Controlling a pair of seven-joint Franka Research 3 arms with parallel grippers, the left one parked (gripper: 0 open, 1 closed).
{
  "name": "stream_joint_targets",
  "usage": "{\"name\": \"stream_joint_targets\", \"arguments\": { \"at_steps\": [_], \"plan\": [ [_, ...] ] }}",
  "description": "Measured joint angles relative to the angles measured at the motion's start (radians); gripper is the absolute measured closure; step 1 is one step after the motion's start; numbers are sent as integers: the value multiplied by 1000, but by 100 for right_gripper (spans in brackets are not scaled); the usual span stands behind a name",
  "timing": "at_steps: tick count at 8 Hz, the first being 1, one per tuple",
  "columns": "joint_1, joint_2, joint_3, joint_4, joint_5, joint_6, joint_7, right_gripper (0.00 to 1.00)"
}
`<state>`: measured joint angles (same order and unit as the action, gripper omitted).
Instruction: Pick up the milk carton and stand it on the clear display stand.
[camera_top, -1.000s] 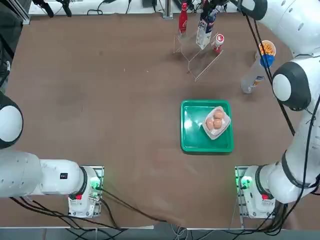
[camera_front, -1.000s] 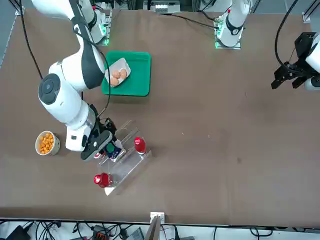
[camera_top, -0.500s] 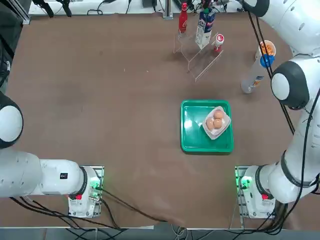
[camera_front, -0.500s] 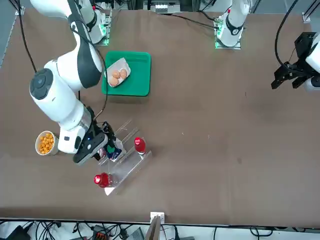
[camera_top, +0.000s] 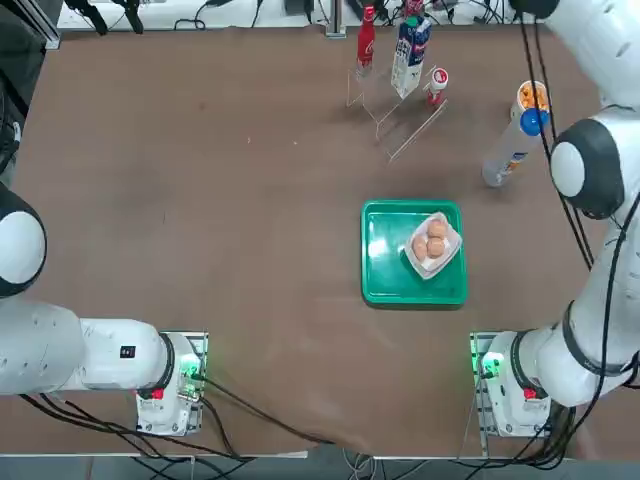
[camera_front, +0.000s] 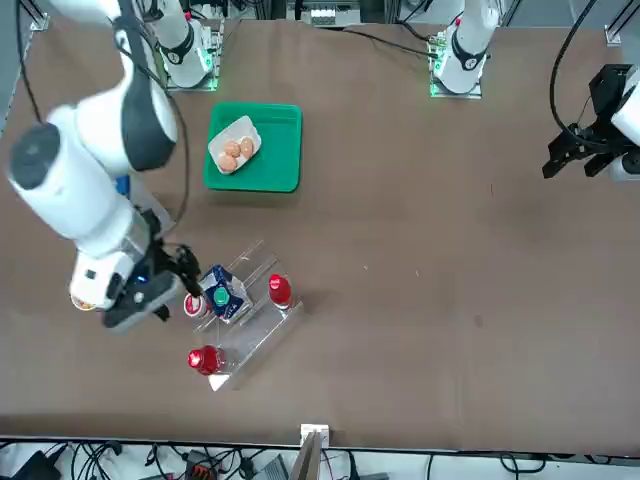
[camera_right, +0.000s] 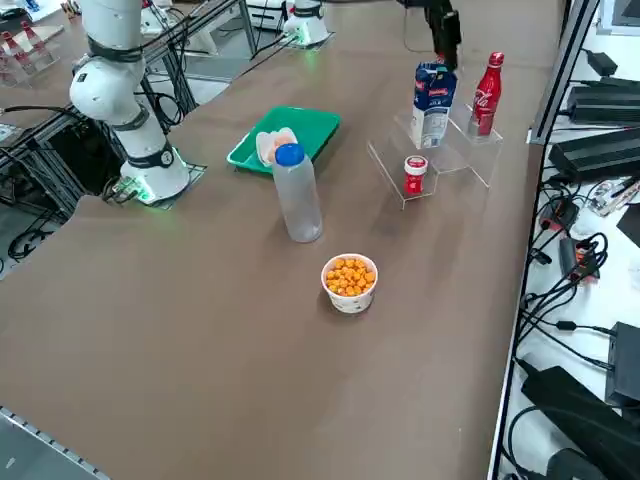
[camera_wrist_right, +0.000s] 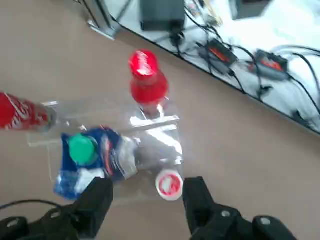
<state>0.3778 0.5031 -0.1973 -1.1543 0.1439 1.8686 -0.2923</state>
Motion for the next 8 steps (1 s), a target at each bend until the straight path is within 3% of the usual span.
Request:
{"name": "stream_joint_targets", "arguments": {
  "at_steps": [1, 4, 8],
  "plan": [
    [-2, -41, -50, 4, 0, -86, 0, 1],
    [-6, -143, -189, -9, -18, -330, 60, 0],
    [-24, -348, -239, -200, -71, -362, 104, 0]
  ]
}}
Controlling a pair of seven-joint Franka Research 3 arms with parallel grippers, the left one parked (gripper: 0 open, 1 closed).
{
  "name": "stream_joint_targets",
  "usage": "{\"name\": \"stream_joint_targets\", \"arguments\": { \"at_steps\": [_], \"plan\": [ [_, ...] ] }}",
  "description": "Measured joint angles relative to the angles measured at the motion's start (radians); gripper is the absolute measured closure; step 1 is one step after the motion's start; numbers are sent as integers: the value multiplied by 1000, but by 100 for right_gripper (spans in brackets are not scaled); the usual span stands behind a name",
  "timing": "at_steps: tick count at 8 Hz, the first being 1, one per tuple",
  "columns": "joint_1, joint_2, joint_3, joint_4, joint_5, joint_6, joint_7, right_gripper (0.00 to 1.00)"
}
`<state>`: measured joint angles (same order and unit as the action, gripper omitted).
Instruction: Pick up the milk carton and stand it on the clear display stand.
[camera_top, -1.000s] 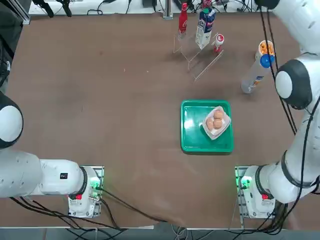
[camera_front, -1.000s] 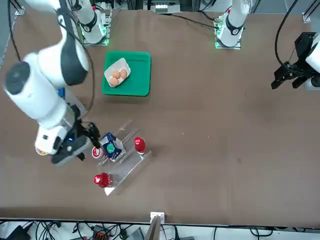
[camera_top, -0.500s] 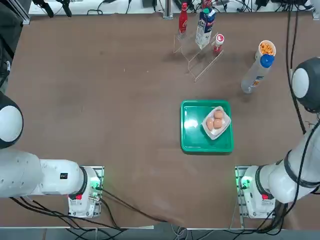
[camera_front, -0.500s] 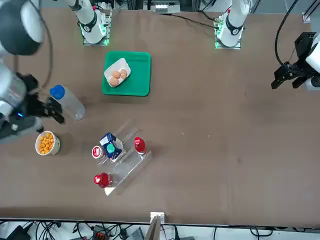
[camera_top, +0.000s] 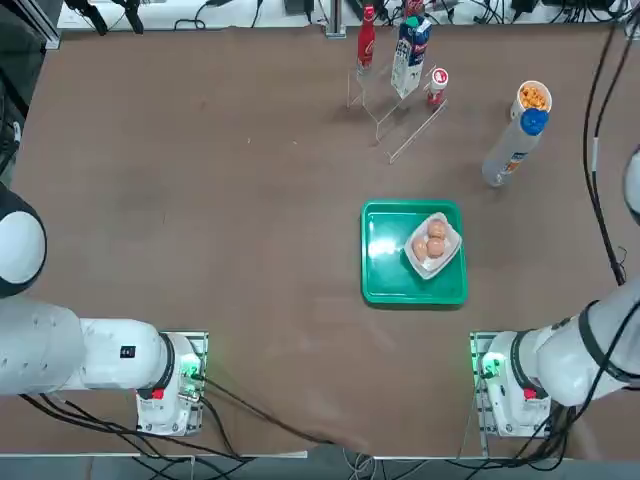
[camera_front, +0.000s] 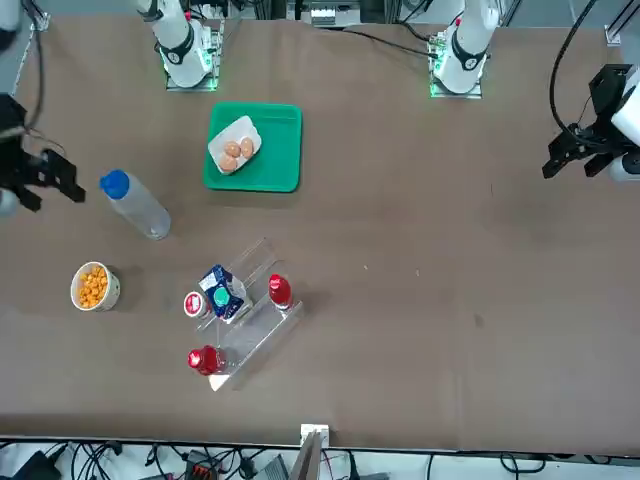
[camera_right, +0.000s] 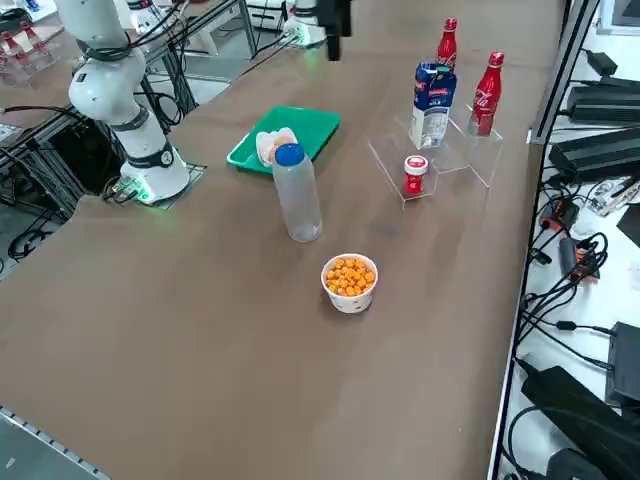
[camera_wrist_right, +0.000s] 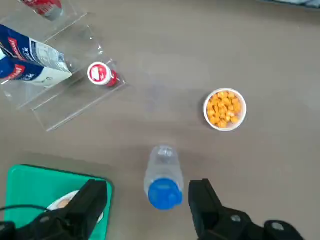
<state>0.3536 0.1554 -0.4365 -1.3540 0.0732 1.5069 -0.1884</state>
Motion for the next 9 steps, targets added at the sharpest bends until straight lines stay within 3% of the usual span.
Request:
{"name": "stream_joint_targets", "arguments": {
  "at_steps": [3, 7, 8, 9],
  "plan": [
    [-40, -113, -9, -99, -31, -11, 1, 0],
    [-40, -120, -8, -104, -48, -46, 15, 0],
    [-59, -131, 7, -105, -54, -51, 16, 0],
    [-111, -148, 53, -114, -56, -57, 16, 0]
  ]
}}
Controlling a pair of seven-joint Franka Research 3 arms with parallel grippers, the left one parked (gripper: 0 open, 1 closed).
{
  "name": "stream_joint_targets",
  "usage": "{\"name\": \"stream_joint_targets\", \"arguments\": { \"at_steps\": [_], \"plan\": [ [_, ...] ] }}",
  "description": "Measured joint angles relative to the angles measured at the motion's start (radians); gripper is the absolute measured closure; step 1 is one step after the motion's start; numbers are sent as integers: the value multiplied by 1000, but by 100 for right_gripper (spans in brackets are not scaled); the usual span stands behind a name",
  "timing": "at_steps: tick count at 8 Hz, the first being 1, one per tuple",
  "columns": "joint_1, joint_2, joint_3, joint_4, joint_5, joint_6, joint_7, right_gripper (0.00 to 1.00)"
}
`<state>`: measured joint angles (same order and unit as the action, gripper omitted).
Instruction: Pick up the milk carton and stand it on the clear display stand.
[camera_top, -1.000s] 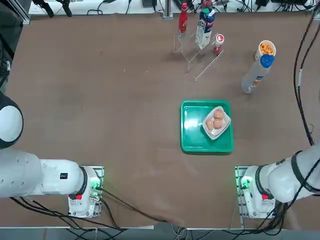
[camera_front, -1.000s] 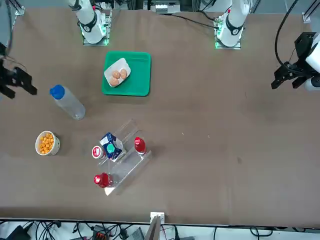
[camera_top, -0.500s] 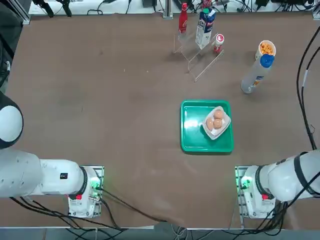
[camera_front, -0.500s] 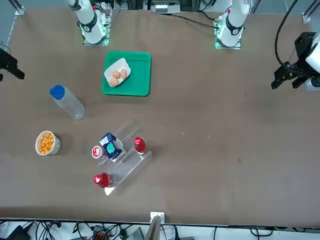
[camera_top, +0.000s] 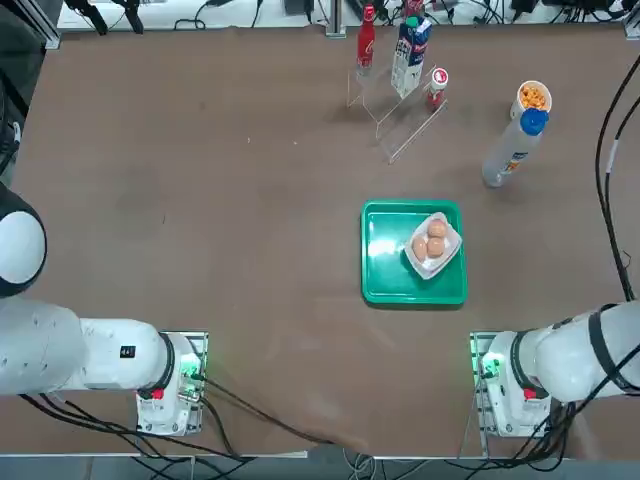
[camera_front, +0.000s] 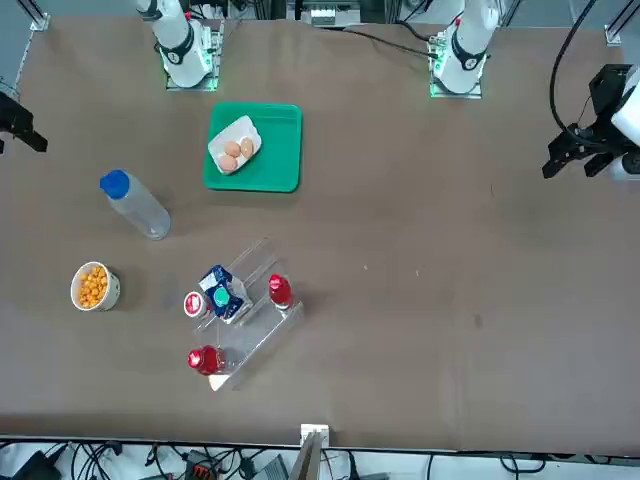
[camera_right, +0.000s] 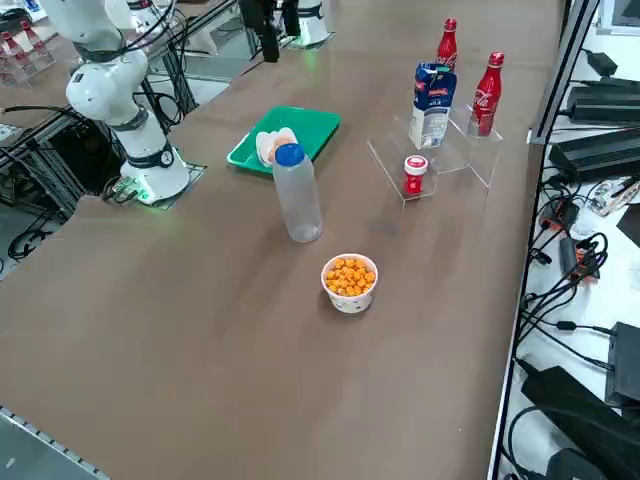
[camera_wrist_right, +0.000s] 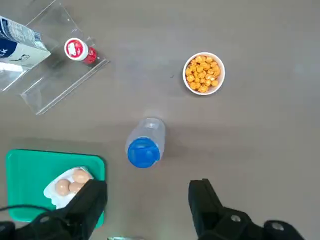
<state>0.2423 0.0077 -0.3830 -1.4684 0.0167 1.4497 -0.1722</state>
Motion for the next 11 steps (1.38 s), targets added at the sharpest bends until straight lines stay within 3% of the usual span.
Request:
{"name": "stream_joint_targets", "arguments": {
  "at_steps": [4, 5, 7, 11],
  "plan": [
    [-249, -64, 287, -94, -2, 3, 5, 0],
    [-279, -68, 334, -101, -2, 9, 10, 0],
    [-291, -69, 359, -103, -2, 14, 12, 0],
    [-292, -65, 364, -103, 0, 102, 66, 0]
  ]
}}
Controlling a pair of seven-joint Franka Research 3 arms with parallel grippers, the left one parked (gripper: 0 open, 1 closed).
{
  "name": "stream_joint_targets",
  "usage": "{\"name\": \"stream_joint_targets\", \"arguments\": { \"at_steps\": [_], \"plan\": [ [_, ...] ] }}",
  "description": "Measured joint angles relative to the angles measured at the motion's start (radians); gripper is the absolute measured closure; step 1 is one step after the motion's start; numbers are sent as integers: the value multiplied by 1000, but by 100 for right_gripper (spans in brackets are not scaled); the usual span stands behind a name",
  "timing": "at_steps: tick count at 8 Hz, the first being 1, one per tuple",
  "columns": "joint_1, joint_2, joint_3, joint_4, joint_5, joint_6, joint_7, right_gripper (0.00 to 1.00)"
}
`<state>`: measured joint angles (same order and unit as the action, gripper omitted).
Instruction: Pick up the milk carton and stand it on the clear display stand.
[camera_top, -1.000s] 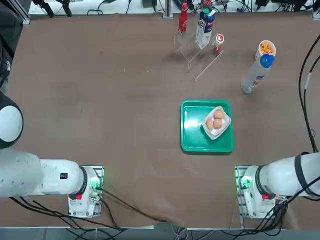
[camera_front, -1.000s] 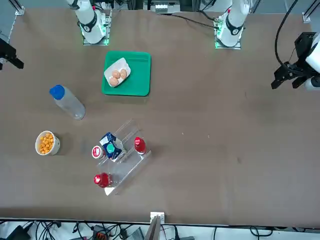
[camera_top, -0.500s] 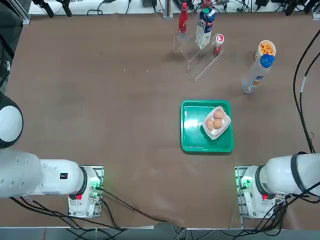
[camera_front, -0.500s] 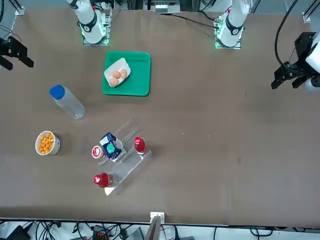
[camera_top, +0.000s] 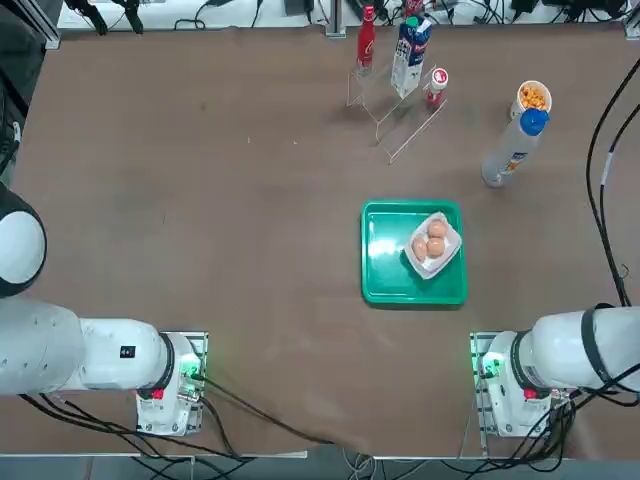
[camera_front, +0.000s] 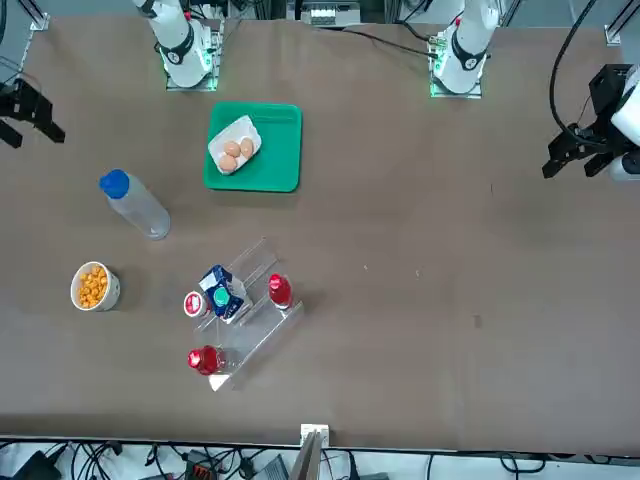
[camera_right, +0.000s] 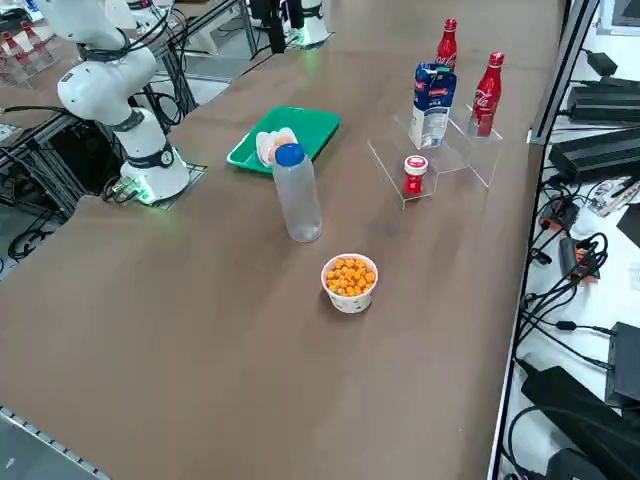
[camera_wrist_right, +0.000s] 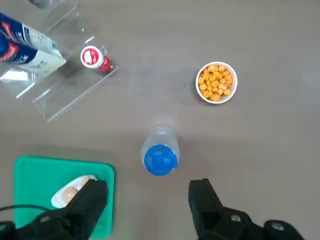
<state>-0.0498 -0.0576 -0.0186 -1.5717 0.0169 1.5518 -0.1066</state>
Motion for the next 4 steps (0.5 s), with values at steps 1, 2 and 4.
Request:
{"name": "stream_joint_targets", "arguments": {
  "at_steps": [1, 2, 4],
  "plan": [
    [2, 3, 6, 0, 1, 7, 15, 0],
    [8, 4, 12, 0, 1, 7, 24, 0],
    [27, 6, 18, 0, 21, 7, 39, 0]
  ]
}}
